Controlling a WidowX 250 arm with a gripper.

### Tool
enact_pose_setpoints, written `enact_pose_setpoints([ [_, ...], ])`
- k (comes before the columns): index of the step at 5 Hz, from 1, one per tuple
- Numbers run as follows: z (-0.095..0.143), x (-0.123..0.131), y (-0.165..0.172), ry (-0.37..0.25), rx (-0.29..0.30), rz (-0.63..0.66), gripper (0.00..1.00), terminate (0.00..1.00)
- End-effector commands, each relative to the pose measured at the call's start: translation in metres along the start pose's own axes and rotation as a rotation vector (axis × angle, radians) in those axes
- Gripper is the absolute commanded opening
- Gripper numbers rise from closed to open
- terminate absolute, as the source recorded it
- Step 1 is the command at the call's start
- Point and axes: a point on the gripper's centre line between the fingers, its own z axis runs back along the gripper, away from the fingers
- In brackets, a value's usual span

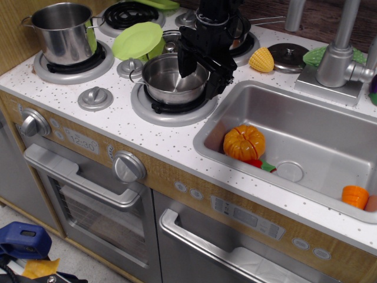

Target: Pick up pan from stove

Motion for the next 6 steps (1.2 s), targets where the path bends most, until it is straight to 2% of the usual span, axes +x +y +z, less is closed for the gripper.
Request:
enact_pose_setpoints([
  [1, 0.0, 0.0, 0.0, 0.0, 0.0, 0.0, 1.0, 0.0],
  [4, -0.0092, -0.0009, 0.0045, -0.013, -0.021, -0.004, 1.0, 0.0],
  [5, -0.0084, -0.001, 0.0059, -0.013, -0.013, -0.008, 0.0, 0.0],
  [6, -0.0089, -0.0006, 0.0076, -0.016, -0.008, -0.015, 0.0, 0.0],
])
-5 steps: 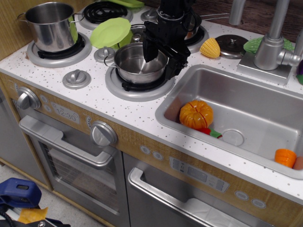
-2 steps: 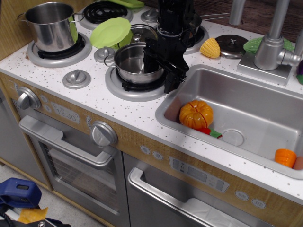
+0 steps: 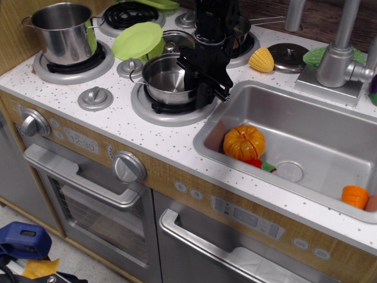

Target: Pick up pan from stove

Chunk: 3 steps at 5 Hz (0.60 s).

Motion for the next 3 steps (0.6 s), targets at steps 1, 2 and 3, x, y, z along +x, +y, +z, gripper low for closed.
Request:
enact_pose_setpoints([
  [1, 0.021, 0.007, 0.011, -0.054, 0.038, -0.007, 0.0, 0.0],
  [2, 0.046, 0.01, 0.017, -0.031, 0.084, -0.021, 0.0, 0.0],
  [3, 0.07, 0.01, 0.02, -0.014, 0.124, -0.033, 0.0, 0.0],
])
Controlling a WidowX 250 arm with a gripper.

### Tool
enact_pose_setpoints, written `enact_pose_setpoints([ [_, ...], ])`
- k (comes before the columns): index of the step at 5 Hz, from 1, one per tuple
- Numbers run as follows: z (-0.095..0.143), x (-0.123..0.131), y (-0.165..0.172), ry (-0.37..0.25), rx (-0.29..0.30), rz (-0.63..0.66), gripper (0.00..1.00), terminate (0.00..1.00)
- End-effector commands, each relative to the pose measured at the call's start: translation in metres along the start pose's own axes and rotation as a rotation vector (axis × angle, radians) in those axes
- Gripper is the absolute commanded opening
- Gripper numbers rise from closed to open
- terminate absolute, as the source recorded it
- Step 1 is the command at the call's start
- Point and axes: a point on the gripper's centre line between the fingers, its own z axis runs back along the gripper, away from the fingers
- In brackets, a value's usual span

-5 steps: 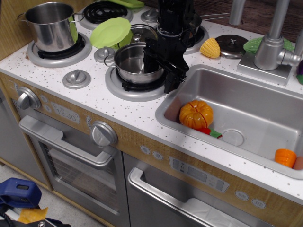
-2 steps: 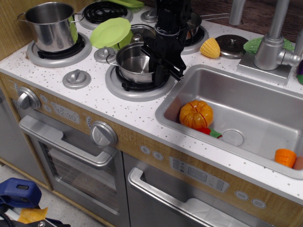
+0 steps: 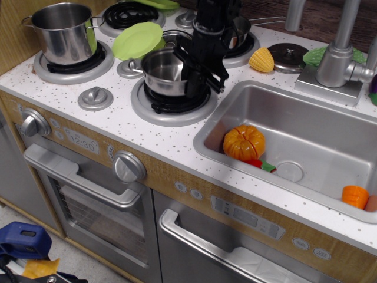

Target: Pick up pan from stove

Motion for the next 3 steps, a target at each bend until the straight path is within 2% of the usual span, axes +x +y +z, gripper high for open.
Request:
enact_pose_setpoints([
  [1, 0.072, 0.003, 0.016, -0.085, 0.092, 0.01, 0.0, 0.0],
  [2, 0.09, 0.002, 0.014, -0.074, 0.147, 0.006, 0.0, 0.0],
  [3, 0.099, 0.001, 0.011, -0.072, 0.174, 0.013, 0.0, 1.0],
])
